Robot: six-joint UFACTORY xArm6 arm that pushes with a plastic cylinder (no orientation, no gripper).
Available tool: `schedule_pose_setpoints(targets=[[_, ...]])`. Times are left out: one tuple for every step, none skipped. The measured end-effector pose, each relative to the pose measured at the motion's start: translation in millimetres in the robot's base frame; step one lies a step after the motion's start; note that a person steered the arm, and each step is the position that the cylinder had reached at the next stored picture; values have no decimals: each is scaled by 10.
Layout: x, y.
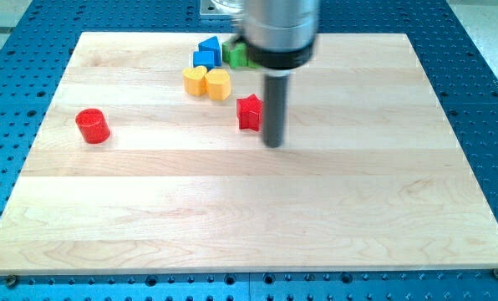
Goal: Push the red star into the red circle
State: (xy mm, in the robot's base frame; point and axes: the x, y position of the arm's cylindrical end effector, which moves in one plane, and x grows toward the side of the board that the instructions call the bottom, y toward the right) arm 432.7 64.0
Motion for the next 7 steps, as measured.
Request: schedule_pose_setpoints(targets=[[-367, -32], [-296, -594], [-191, -1418], [-352, -1135], [-533, -1299], [-271, -1685], [-72, -2002]])
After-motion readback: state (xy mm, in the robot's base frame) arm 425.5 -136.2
